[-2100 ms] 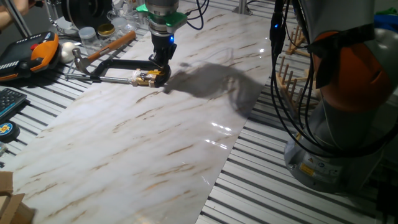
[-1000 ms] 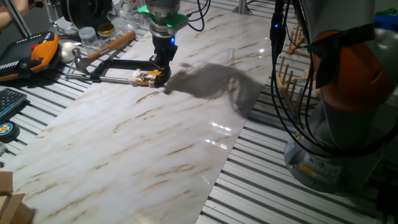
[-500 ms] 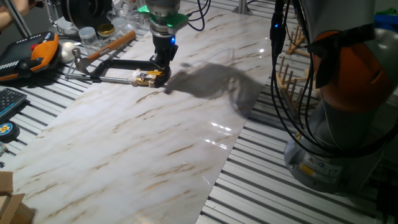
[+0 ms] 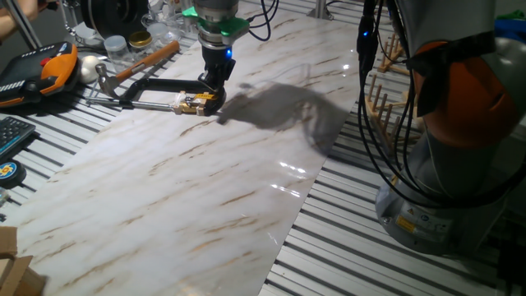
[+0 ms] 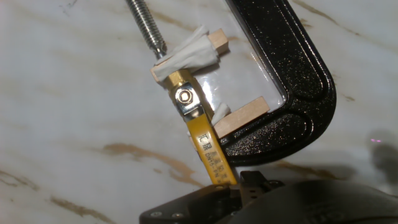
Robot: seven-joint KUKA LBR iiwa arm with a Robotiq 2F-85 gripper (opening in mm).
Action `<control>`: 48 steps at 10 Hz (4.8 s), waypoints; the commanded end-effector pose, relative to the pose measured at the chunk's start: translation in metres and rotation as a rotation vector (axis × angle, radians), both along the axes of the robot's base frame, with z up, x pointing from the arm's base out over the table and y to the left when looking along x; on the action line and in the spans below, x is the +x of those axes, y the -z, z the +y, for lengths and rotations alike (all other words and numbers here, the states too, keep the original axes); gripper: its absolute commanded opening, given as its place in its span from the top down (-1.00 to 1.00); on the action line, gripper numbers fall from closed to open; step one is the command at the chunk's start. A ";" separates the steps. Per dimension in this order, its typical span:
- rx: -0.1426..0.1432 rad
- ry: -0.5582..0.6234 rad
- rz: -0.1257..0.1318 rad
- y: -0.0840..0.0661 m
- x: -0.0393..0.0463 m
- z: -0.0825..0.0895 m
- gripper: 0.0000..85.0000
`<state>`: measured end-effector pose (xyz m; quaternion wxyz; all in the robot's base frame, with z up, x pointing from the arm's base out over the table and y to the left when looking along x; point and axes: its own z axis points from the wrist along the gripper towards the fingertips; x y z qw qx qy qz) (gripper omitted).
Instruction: Turn off the water tap
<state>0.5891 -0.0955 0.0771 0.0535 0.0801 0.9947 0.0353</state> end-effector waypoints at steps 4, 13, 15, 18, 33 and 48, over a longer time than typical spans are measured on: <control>0.003 0.003 0.000 0.000 -0.0010 0.001 1.00; 0.009 0.011 0.002 -0.001 -0.0042 0.007 1.00; 0.007 0.014 0.003 0.000 -0.0051 0.009 1.00; 0.008 0.018 0.003 0.000 -0.0067 0.012 1.00; -0.018 0.036 -0.007 0.000 0.0021 0.012 1.00; -0.012 0.085 0.008 -0.002 -0.0001 0.048 1.00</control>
